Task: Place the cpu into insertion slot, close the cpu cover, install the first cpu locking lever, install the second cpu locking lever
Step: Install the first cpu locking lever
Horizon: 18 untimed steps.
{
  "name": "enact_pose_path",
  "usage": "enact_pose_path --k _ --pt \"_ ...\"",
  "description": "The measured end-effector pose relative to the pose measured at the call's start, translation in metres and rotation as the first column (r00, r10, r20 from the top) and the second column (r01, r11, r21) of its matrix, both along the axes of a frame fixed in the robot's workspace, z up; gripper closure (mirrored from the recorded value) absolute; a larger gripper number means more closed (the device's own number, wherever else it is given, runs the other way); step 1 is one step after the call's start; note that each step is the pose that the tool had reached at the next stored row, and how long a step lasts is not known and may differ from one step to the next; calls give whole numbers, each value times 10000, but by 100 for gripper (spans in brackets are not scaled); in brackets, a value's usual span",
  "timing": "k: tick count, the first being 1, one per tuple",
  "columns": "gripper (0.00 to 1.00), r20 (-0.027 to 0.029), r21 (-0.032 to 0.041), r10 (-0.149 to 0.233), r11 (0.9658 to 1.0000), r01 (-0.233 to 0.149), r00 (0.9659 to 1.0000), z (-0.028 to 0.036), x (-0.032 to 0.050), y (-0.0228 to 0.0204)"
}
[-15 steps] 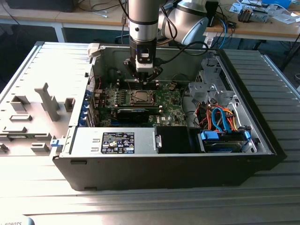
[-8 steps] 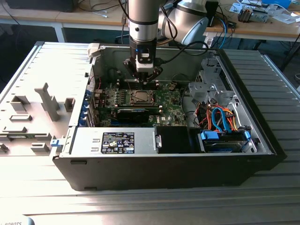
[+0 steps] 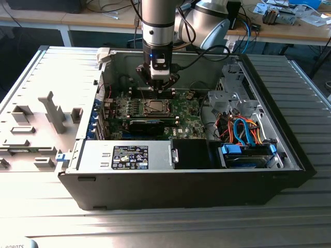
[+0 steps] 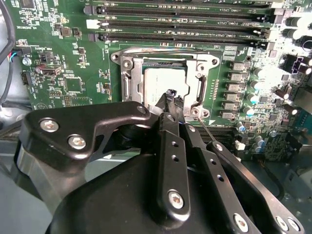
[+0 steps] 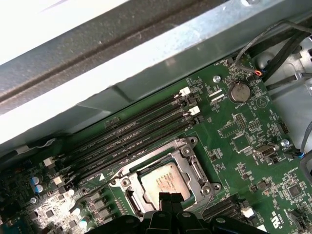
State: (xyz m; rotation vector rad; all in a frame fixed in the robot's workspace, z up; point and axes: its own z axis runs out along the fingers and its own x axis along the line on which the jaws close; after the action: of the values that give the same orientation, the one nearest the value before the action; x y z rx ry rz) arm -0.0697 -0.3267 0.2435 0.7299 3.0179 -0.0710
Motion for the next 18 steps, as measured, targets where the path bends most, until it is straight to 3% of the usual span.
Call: enact_pose_path --k 18 --pt "89 -1 0 255 9997 -255 9997 0 0 0"
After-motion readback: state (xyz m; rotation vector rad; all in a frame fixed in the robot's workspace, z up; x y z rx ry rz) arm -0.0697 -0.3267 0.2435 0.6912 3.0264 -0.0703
